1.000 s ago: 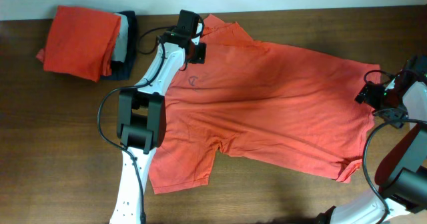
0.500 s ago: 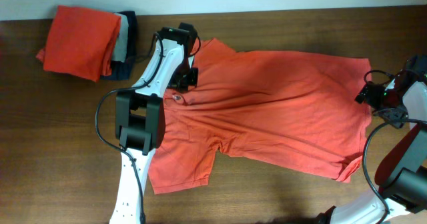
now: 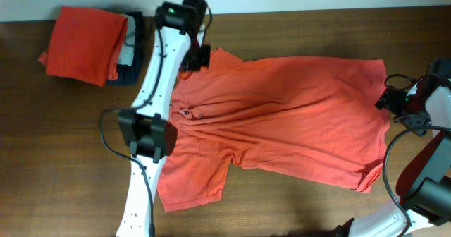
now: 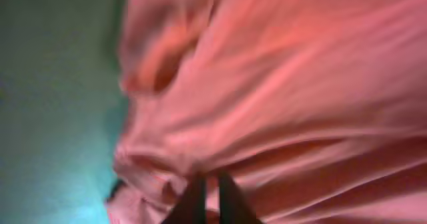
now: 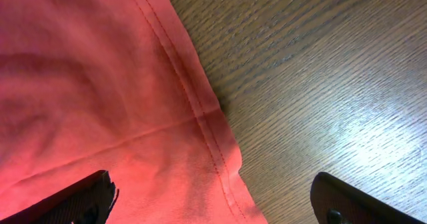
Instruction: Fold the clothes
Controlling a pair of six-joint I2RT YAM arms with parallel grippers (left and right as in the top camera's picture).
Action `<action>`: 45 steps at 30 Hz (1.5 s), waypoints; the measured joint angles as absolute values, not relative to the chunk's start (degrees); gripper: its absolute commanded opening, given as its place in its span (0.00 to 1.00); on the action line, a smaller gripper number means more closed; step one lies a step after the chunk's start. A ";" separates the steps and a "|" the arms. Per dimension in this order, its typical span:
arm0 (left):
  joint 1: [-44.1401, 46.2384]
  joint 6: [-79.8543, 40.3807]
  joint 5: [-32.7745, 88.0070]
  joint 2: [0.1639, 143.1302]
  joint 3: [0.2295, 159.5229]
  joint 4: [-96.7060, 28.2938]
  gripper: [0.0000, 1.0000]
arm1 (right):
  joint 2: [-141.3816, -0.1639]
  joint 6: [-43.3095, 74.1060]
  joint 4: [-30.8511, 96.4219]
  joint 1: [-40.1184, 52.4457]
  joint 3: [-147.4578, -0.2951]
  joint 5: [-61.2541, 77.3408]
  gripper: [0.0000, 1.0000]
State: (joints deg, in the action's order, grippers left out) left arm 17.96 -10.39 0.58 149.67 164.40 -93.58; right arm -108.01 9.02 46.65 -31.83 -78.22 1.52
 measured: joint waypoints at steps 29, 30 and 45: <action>18.44 6.66 2.44 161.21 168.53 -70.32 0.34 | -108.01 9.04 46.65 -31.83 -78.22 1.52 0.99; 18.44 6.68 2.85 161.80 168.53 -69.82 0.36 | -108.01 9.02 46.65 -31.83 -78.22 1.50 0.99; 18.44 6.68 4.16 167.37 168.51 -66.24 0.39 | -108.01 9.04 46.65 -31.83 -78.22 1.52 0.99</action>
State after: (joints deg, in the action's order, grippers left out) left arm 18.44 6.68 4.16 167.37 168.51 -66.24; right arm -108.01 9.04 46.65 -31.83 -78.22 1.52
